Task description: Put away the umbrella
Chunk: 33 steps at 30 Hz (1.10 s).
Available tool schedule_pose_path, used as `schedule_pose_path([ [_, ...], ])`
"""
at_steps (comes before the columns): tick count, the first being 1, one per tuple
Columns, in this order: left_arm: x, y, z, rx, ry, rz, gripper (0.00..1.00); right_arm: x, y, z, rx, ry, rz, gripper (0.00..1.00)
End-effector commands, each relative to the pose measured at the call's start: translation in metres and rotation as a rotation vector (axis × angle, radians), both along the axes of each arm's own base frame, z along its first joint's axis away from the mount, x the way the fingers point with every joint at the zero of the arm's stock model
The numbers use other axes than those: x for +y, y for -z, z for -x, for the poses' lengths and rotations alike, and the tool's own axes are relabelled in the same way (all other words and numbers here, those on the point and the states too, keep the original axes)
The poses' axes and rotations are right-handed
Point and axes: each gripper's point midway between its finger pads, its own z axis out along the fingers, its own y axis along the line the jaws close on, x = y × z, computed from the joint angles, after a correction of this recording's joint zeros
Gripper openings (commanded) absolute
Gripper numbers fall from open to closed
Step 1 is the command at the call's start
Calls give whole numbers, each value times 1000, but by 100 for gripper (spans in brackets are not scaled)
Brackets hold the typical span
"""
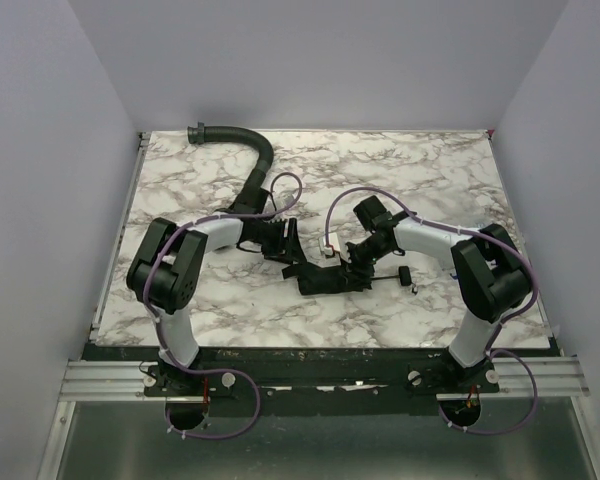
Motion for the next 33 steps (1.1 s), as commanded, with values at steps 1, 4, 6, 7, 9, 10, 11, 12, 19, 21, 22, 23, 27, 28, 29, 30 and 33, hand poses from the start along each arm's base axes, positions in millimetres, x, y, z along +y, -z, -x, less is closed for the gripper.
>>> schedule_pose_path([
  [1,4,12,24,133,78,-8,51,-64,71,25,43,-41,339,14],
  [4,2,14,26,162,94,9,46,-63,71,25,43,-43,337,14],
  [6,-1,13,28,182,107,32,39,-62,72,25,43,-44,337,14],
  [7,-4,12,27,191,117,45,34,-62,72,25,44,-44,337,14],
  [9,-6,10,29,216,138,62,27,-62,72,26,43,-45,337,14],
  [10,-6,9,29,222,146,64,26,-62,72,25,41,-45,336,14],
  [11,-6,8,30,228,152,66,26,-62,72,26,41,-45,337,14],
  [12,-6,6,32,232,160,68,26,-62,72,26,39,-46,336,14],
  [19,-2,5,37,273,182,57,33,-62,72,26,35,-48,331,14],
  [21,0,7,37,282,183,43,32,-62,72,26,35,-50,333,14],
  [22,1,10,37,283,183,26,32,-62,72,26,35,-51,332,14],
  [23,1,11,36,284,185,21,32,-62,72,26,35,-52,332,14],
  [27,4,15,34,293,183,-9,22,-61,72,26,33,-52,330,14],
  [28,4,16,34,293,184,-14,18,-61,71,26,31,-53,329,14],
  [29,5,16,32,290,182,-20,13,-61,72,26,32,-53,330,14],
  [30,4,15,32,290,183,-15,8,-61,72,26,33,-53,329,14],
  [33,1,9,31,283,186,4,0,-61,71,26,30,-53,329,14],
])
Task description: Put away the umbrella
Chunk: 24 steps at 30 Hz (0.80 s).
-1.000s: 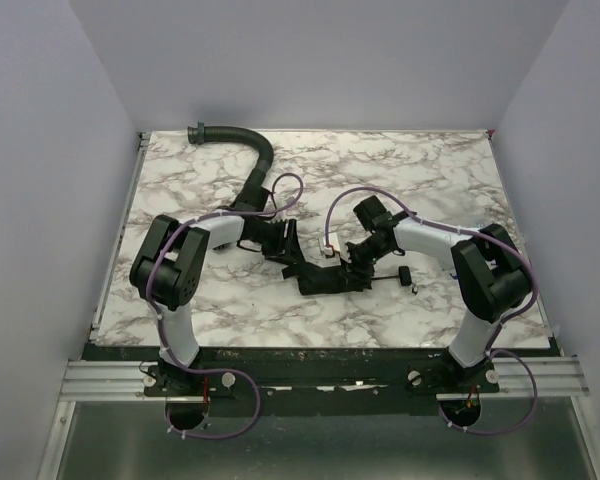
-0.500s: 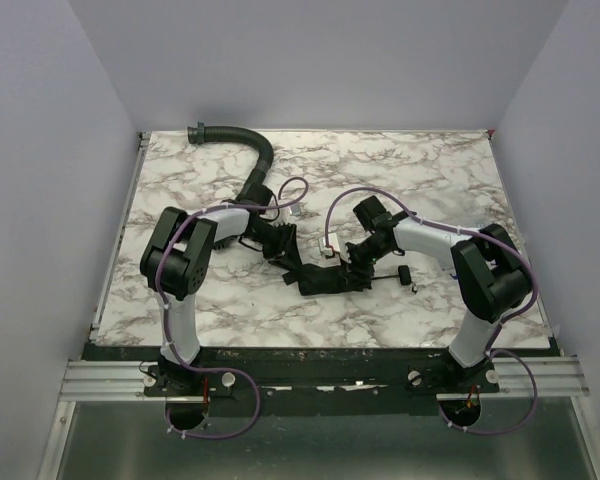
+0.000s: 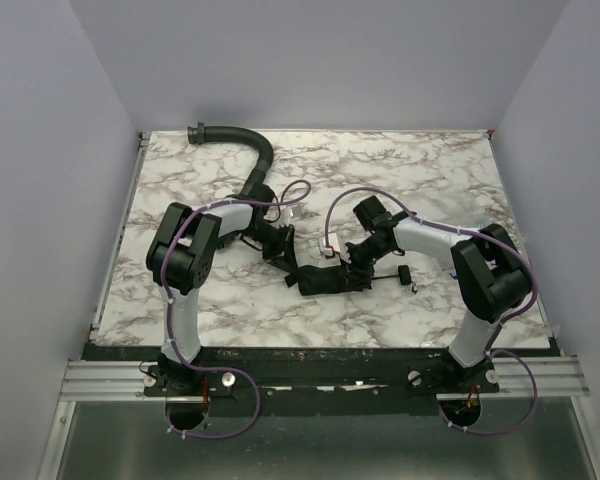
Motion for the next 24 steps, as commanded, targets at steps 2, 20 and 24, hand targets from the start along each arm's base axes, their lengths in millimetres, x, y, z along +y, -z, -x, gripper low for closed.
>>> schedule_pose_path([
  [2,-3,-10,-2,-3,2,28,0,-62,71,26,34,-43,330,14],
  [20,-53,-77,-52,-5,-258,409,0,-60,70,22,-37,-69,343,14],
  [24,-63,-88,-42,28,-297,494,0,-60,72,15,-57,-32,359,14],
])
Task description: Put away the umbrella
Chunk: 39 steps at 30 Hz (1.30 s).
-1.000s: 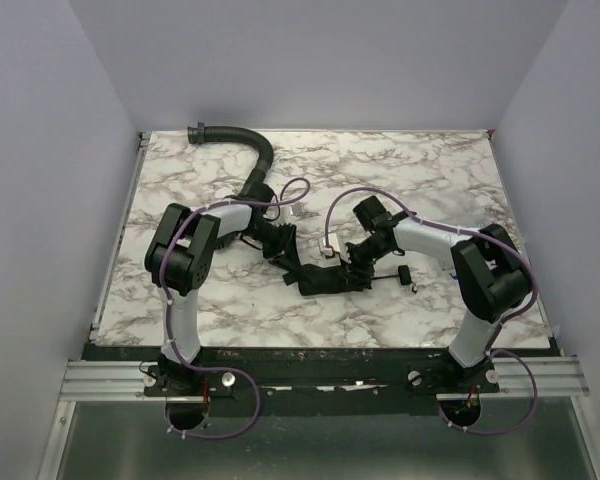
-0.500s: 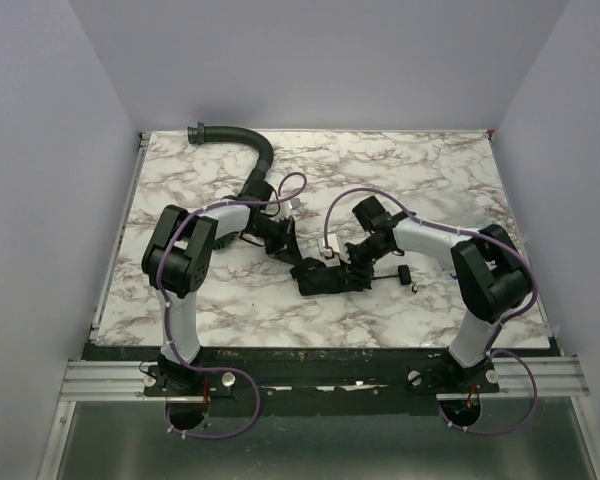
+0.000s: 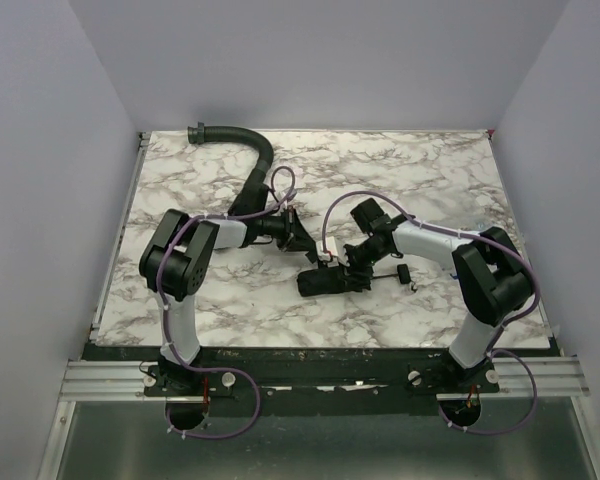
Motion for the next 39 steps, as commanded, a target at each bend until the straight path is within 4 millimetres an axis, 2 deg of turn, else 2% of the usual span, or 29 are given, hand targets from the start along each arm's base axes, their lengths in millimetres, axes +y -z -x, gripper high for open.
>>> schedule_pose_path([
  [1,-17,-36,7,5,-40,179,0,-62,72,13,-9,4,342,14],
  [11,-21,-48,30,103,-301,271,0,-55,74,1,-8,104,345,13],
  [16,-22,-58,25,84,-391,296,0,-52,76,4,48,128,359,12],
  [22,-25,-61,28,65,-394,319,0,-50,78,17,206,135,371,11],
  [28,-20,-53,36,48,-394,320,0,-55,74,22,302,148,344,11],
  [34,-17,-59,43,21,-384,363,0,-55,71,26,407,159,329,10],
  [39,-16,-53,50,12,-357,344,0,-55,72,26,479,175,330,10],
])
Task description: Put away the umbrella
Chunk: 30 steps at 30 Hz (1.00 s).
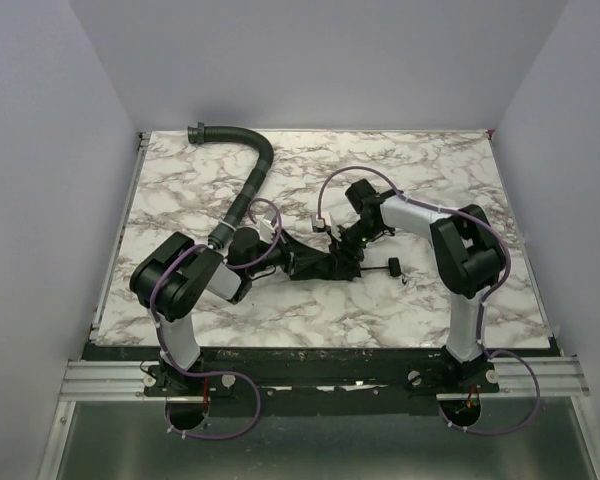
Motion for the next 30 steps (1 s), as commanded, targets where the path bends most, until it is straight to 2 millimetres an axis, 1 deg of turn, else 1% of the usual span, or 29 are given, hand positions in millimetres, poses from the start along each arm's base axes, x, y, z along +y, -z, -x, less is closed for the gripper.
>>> schedule_pose_path([
  [1,-4,-20,10,-106,44,51,0,-73,75,56,272,-1,363,10],
  [6,-5,-9,13,-122,67,32,0,-72,76,53,325,20,366,10],
  [12,-9,-3,14,-149,97,29,0,-72,77,51,398,41,368,10],
  [19,-11,10,20,-178,168,-6,0,-74,77,48,431,55,365,10],
  [25,-7,15,20,-209,231,-32,0,-78,80,44,444,65,375,10],
  [30,-7,13,22,-201,263,-31,0,-76,83,38,441,91,384,10],
])
